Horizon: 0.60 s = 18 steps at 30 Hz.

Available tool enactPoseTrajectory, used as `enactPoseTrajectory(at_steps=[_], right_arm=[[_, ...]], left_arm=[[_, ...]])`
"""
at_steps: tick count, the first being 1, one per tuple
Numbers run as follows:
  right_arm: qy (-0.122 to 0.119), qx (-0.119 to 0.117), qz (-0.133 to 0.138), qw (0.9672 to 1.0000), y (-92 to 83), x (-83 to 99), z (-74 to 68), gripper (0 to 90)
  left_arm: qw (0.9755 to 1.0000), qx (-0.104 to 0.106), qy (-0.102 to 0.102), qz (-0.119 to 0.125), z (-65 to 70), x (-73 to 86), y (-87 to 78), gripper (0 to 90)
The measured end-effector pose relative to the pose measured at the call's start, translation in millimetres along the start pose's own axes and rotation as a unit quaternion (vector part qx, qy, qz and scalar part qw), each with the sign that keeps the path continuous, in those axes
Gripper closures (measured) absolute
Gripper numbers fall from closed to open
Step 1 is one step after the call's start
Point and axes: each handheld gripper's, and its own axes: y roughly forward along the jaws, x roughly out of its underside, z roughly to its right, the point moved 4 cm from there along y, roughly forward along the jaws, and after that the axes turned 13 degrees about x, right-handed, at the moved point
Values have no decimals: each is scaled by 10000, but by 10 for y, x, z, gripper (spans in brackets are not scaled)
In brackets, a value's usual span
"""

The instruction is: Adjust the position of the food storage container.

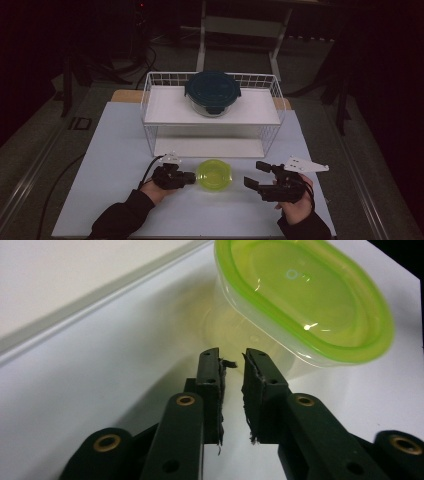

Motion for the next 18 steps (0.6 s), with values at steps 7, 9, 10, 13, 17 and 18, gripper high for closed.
enactPoseTrajectory(at_steps=[7,9,10,13,17,18], right_arm=[[-47,39,-13,10000,7,-4,-7,204],[-67,34,-17,10000,13,-4,-1,202],[-72,36,-21,10000,15,-4,-1,201],[-106,27,-19,9999,22,-5,-3,200],[-208,36,26,9998,45,-11,2,210],[-216,12,29,9998,54,-11,3,213]], left_arm=[[9998,149,129,79,97,-24,-254,374],[9997,168,120,93,109,-26,-281,266],[9995,263,150,92,148,-30,-340,191],[9994,288,155,150,202,-58,-421,99],[9983,413,117,383,282,-125,-503,0],[9981,356,14,511,329,-188,-553,0]])
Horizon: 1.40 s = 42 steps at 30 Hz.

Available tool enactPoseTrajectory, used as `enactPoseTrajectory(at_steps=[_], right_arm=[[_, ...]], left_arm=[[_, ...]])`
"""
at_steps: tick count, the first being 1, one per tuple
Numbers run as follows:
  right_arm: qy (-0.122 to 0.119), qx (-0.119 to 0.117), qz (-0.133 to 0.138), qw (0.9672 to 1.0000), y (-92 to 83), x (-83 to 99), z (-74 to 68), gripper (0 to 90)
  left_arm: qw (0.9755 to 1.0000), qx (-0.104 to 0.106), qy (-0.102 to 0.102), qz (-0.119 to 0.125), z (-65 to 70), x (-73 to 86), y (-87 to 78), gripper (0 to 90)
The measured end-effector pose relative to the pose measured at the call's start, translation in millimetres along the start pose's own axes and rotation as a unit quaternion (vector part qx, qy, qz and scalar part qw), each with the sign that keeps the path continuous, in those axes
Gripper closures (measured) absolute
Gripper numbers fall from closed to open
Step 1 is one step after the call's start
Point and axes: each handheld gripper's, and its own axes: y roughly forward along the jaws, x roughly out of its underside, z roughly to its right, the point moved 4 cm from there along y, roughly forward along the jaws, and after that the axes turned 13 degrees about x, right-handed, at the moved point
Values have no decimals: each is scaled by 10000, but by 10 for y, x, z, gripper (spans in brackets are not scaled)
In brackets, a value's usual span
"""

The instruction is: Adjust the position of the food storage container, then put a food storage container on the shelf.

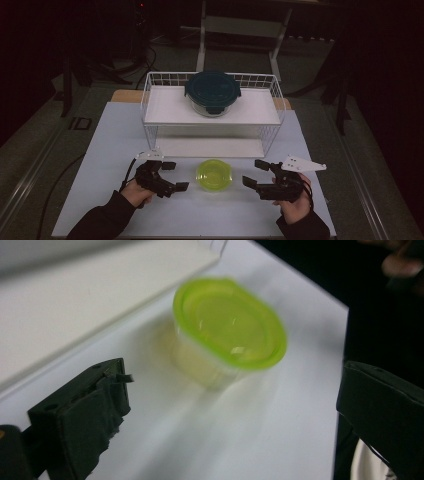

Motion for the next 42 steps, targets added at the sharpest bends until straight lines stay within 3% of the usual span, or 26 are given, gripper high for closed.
enactPoseTrajectory(at_steps=[2,3,4,6,10,13,15,17,19,20,21,22,25,29,31,33,35,36,37,38,40,42], right_arm=[[-120,87,-20,9999,26,4,9,215],[-120,87,-20,9999,26,4,9,215],[-143,110,-60,9998,52,9,13,215],[-70,119,-68,9999,85,4,23,207],[-94,190,-31,9998,130,-28,36,179],[-39,190,-22,9998,143,-51,49,171],[-93,214,-49,9997,169,-68,54,163],[-208,249,-101,9994,218,-80,50,159],[-171,217,-163,9995,253,-84,51,157],[-128,219,-171,9995,268,-88,54,157],[-128,219,-171,9995,268,-88,54,157],[-70,210,-200,9996,303,-93,68,157],[62,155,-344,9993,350,-87,73,152],[344,220,-605,9973,426,-71,110,155],[471,304,-672,9962,469,-67,133,151],[659,211,-697,9952,513,-63,145,138],[787,188,-759,9938,536,-58,156,139],[987,166,-863,9912,576,-42,172,145],[1030,166,-900,9905,596,-30,176,151],[1129,139,-941,9890,617,-15,181,171],[1346,35,-1077,9850,655,15,198,218],[1498,10,-1187,9816,690,46,218,267]], left_arm=[[9999,-39,65,146,51,-61,-38,0],[9999,-39,65,146,51,-61,-38,0],[9992,-124,83,382,96,-120,-64,0],[9987,-142,141,462,137,-168,-63,0],[9986,-313,225,361,153,-225,-22,0],[9988,-264,109,389,140,-251,-2,22],[9983,-352,136,445,136,-284,12,26],[9986,-262,110,455,146,-319,42,38],[9990,-192,18,409,148,-328,61,56],[9992,-98,-147,368,134,-335,93,56],[9992,-98,-147,368,134,-335,93,54],[9985,-100,-333,422,103,-344,118,47],[9975,12,-608,365,65,-356,160,33],[9976,71,-661,192,24,-350,229,9],[9966,25,-817,100,-22,-343,269,6],[9949,20,-1011,38,-78,-330,300,6],[9945,-6,-1043,26,-100,-321,318,7],[9931,-8,-1173,-27,-145,-297,351,7],[9931,-8,-1173,-27,-145,-297,351,8],[9911,64,-1323,-104,-177,-272,395,8],[9902,-32,-1390,-151,-214,-245,421,53],[9865,-29,-1632,-162,-264,-216,448,99]])
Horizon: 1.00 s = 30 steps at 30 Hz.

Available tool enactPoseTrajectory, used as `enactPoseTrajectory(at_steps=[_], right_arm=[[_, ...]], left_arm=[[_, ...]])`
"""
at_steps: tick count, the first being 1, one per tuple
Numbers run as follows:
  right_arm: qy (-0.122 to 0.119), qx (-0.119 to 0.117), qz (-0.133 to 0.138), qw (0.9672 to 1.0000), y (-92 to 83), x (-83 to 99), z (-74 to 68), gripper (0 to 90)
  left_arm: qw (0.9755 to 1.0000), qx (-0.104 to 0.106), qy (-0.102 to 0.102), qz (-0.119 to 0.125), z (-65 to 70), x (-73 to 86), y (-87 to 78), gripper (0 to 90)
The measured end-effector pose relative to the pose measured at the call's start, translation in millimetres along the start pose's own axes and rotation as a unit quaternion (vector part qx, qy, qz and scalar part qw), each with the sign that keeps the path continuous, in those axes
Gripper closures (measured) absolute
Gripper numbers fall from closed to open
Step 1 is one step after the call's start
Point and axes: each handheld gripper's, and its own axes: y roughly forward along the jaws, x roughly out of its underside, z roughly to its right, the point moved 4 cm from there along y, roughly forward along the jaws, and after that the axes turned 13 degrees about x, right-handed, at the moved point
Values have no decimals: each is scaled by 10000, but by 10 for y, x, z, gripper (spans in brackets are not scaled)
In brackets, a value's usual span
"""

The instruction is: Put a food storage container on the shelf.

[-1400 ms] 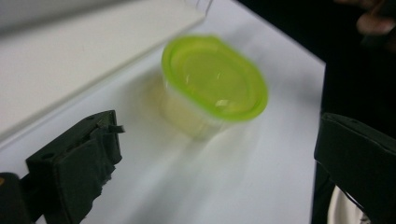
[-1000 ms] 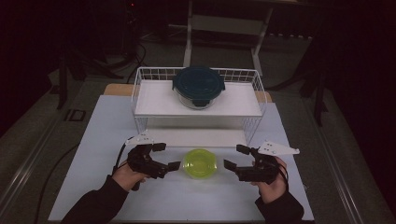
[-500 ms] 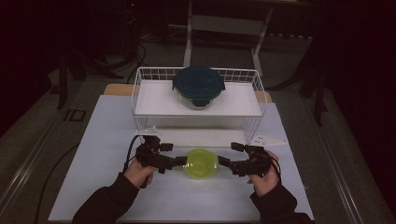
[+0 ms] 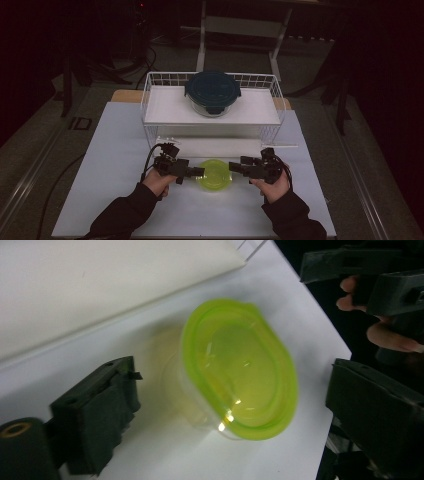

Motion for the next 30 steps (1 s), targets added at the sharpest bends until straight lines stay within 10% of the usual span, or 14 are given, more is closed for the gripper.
enactPoseTrajectory(at_steps=[8,21,30], right_arm=[[580,62,-709,9958,201,181,101,418],[947,61,-1176,9885,316,313,114,719],[833,-15,-1146,9899,285,350,48,748]], left_arm=[[9978,125,-644,56,-127,35,80,248],[9958,141,-897,-155,-167,78,176,682],[9970,71,-762,-141,-104,123,154,735]])
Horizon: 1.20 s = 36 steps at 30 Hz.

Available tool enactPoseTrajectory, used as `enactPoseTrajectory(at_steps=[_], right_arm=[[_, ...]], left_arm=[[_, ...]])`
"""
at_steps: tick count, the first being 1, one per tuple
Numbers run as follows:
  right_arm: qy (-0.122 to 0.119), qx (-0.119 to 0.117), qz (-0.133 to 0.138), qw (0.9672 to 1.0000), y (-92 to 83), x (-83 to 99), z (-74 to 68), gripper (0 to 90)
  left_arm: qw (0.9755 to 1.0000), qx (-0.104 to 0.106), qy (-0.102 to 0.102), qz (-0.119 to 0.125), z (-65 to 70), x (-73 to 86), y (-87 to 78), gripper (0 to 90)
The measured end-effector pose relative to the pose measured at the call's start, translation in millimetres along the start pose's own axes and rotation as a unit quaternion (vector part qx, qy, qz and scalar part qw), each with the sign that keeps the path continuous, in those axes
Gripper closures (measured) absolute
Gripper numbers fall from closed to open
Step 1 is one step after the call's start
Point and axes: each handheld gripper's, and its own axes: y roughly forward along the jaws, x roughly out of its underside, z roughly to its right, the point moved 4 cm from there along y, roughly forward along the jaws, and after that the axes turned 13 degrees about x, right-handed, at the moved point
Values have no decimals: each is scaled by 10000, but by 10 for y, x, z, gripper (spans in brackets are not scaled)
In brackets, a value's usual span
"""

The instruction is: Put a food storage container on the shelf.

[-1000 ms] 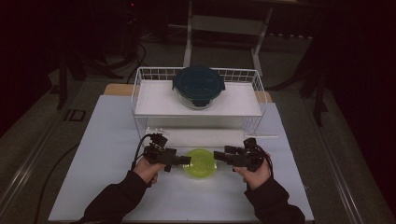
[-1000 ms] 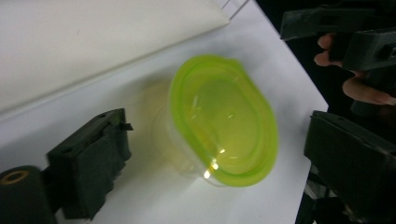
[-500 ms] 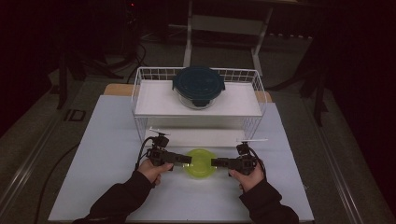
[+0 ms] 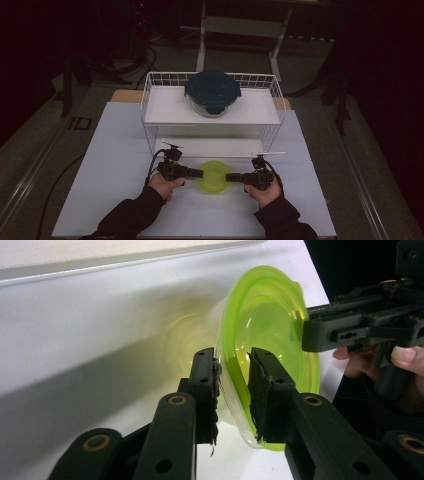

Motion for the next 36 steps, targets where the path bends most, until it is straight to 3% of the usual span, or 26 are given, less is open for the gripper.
enactPoseTrajectory(at_steps=[3,12,15,21,25,31,36], right_arm=[[-222,54,87,9997,-17,34,-55,752],[-315,252,235,9989,-74,82,-120,793],[-416,391,289,9980,-99,94,-138,808],[-478,444,342,9973,-130,103,-158,809],[-548,433,438,9966,-191,86,-211,809],[-855,524,770,9920,-392,5,-400,809],[-895,498,876,9909,-502,-41,-495,809]], left_arm=[[10000,-31,49,15,25,36,-16,747],[9996,-228,144,30,133,95,-28,773],[9996,-204,153,74,154,96,-39,794],[9994,-238,255,82,208,93,-57,795],[9990,-228,374,131,287,75,-113,795],[9975,-164,611,319,483,21,-259,795],[9961,-167,753,429,610,-13,-341,794]])
